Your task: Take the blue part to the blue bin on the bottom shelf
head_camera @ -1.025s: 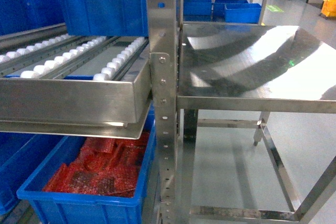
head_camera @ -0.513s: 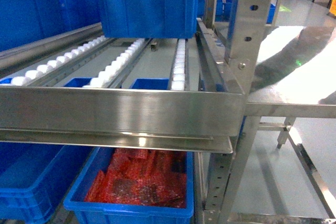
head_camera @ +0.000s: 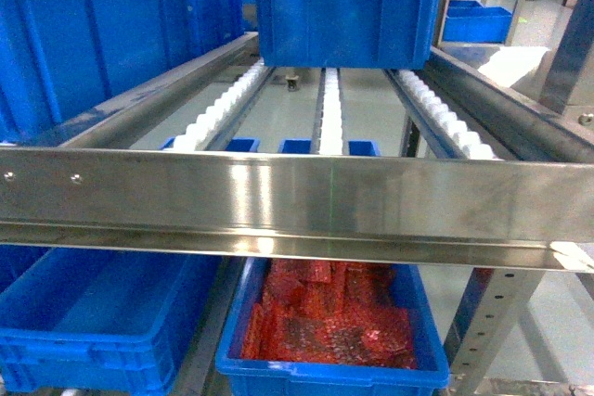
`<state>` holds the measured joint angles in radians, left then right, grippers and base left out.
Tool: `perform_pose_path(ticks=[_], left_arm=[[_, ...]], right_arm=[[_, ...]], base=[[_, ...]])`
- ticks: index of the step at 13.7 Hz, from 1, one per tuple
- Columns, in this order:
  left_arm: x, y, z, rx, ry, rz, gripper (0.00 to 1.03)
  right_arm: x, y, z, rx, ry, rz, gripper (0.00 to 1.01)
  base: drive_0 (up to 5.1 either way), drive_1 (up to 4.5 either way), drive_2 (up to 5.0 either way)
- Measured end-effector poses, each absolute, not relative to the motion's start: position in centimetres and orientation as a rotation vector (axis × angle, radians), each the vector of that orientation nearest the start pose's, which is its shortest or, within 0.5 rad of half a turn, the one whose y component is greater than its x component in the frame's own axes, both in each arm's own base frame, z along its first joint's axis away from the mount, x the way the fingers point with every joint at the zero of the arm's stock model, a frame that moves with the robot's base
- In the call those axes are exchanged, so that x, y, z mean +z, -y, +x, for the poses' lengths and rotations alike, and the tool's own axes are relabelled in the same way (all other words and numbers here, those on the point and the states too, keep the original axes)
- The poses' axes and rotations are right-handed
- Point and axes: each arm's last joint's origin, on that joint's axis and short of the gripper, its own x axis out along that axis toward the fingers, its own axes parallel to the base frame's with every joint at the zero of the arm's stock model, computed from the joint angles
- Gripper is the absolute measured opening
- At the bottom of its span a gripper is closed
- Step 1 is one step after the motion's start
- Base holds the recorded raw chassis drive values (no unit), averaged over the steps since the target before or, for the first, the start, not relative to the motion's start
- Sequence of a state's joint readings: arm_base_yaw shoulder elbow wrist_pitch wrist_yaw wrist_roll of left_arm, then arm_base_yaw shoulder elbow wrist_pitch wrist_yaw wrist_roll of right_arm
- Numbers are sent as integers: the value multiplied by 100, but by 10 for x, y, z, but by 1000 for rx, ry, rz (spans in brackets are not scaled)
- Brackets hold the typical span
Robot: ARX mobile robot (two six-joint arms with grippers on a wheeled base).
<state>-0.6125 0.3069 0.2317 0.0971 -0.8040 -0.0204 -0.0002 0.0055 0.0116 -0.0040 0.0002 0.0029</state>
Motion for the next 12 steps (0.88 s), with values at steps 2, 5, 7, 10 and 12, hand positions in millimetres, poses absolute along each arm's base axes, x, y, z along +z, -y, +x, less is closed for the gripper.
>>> perform_pose_path(ticks=[2, 5, 7, 10, 12], left_arm=[[227, 43, 98, 190, 19, -35, 44], [227, 43, 98, 194, 19, -35, 44], [227, 43, 98, 192, 19, -35, 44], [227, 43, 98, 192, 19, -35, 44], [227, 43, 98, 198, 22, -38, 44]], right_arm=[[166, 0, 97, -1, 0, 3, 98], [167, 0, 97, 0, 2, 3, 98], [166, 0, 97, 0, 0, 3, 98], [166, 0, 97, 0, -1, 3, 98], [167, 0, 97, 3, 1, 3, 98]], base=[[-488, 257, 257], [-503, 242, 242], [-490, 256, 256], [-486, 259, 259], [-486, 259, 259]])
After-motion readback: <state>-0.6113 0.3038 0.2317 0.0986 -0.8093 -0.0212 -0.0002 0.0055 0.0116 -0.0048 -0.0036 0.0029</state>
